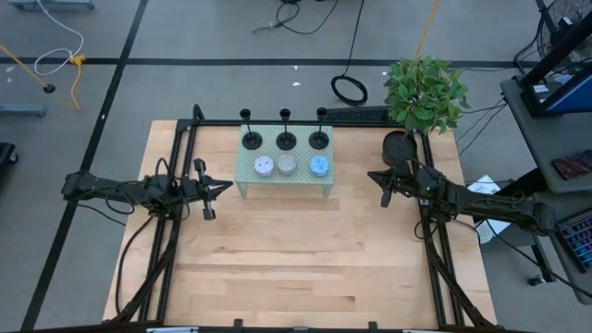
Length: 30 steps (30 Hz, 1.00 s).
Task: Pick & Place candle stick holders
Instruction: Return to Home Position
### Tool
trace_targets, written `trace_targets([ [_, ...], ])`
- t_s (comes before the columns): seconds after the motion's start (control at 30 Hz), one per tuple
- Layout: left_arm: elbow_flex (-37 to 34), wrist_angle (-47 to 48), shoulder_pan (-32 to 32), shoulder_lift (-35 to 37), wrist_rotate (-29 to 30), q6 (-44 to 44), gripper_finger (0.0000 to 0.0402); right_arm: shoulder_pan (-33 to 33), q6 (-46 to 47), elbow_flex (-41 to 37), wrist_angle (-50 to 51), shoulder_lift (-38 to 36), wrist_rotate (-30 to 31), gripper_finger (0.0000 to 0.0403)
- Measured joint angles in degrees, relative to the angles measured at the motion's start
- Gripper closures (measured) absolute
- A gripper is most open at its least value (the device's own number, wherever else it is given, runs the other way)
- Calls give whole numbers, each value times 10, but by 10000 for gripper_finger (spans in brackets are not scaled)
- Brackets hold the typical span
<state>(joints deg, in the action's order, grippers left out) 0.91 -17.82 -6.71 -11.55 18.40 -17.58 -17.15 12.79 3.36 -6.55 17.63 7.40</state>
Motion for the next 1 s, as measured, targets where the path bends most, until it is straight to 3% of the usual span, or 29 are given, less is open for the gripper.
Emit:
trace_targets([
  [1.0, 0, 0, 0, 0, 0, 0, 380, 0, 0, -26, 9, -87, 0, 403],
])
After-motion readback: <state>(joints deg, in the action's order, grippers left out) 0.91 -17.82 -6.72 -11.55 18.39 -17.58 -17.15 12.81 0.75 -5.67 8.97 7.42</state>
